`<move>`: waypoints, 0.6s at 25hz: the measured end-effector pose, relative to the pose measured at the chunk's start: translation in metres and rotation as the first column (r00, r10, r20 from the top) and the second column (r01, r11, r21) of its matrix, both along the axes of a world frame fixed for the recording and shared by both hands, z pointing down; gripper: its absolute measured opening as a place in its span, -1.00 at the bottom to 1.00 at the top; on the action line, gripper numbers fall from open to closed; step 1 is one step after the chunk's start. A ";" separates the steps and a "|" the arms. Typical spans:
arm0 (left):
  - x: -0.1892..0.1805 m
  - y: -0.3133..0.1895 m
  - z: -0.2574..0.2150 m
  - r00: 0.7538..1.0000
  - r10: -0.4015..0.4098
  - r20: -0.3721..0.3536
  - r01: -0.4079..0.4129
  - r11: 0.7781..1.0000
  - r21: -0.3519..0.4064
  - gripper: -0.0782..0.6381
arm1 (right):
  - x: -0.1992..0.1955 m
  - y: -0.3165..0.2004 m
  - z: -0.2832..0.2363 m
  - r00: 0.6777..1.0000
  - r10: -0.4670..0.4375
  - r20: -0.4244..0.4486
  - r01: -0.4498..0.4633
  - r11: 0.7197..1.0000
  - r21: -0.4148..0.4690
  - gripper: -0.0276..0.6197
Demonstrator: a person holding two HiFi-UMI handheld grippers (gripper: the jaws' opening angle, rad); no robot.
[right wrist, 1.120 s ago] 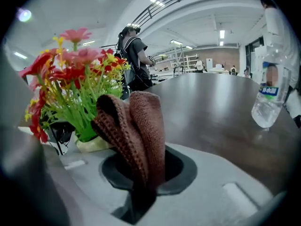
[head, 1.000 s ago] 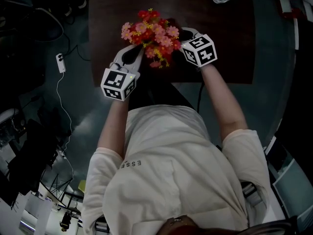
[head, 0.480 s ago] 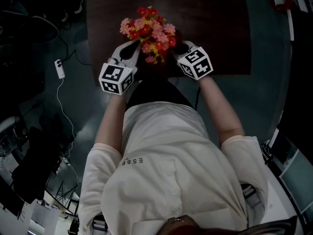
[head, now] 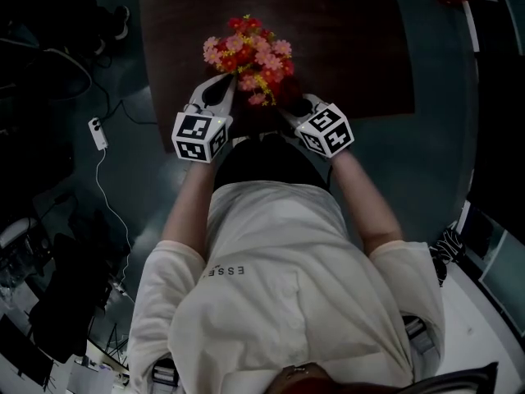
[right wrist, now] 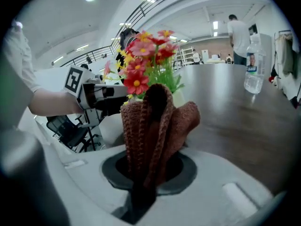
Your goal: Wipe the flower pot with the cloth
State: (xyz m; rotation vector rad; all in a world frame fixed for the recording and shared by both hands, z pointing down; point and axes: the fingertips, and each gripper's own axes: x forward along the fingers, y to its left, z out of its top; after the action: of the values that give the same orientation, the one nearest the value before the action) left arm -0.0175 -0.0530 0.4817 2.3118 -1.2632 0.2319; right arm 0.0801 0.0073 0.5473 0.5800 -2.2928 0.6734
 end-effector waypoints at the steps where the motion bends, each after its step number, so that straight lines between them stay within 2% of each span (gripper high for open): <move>1: -0.001 0.001 -0.002 1.000 -0.013 -0.012 0.013 1.000 0.002 -0.75 | 0.007 -0.006 -0.003 1.000 0.018 -0.003 -0.018 1.000 0.013 -0.77; 4: 0.003 0.008 -0.010 0.997 -0.043 -0.068 0.044 0.999 0.016 -0.75 | 0.028 -0.031 -0.009 0.999 0.041 -0.025 -0.040 0.998 0.039 -0.77; 7: 0.013 0.013 -0.009 0.994 -0.030 -0.104 0.031 0.999 0.013 -0.75 | 0.042 -0.067 -0.013 0.999 0.021 -0.047 -0.018 0.998 0.066 -0.77; 10: 0.016 0.009 -0.002 0.992 -0.055 -0.112 0.055 0.998 0.001 -0.75 | 0.038 -0.111 -0.018 0.997 -0.063 -0.040 0.066 0.993 0.101 -0.77; 15: 0.004 0.001 -0.002 0.979 -0.182 -0.094 0.182 0.983 -0.010 -0.75 | -0.007 -0.170 -0.031 0.966 -0.259 0.023 0.254 0.958 0.136 -0.77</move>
State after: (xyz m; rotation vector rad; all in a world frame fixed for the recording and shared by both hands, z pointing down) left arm -0.0131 -0.0522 0.4797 2.1623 -1.4148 0.0596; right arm 0.0729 -0.1624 0.5167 0.3212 -2.4083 0.4141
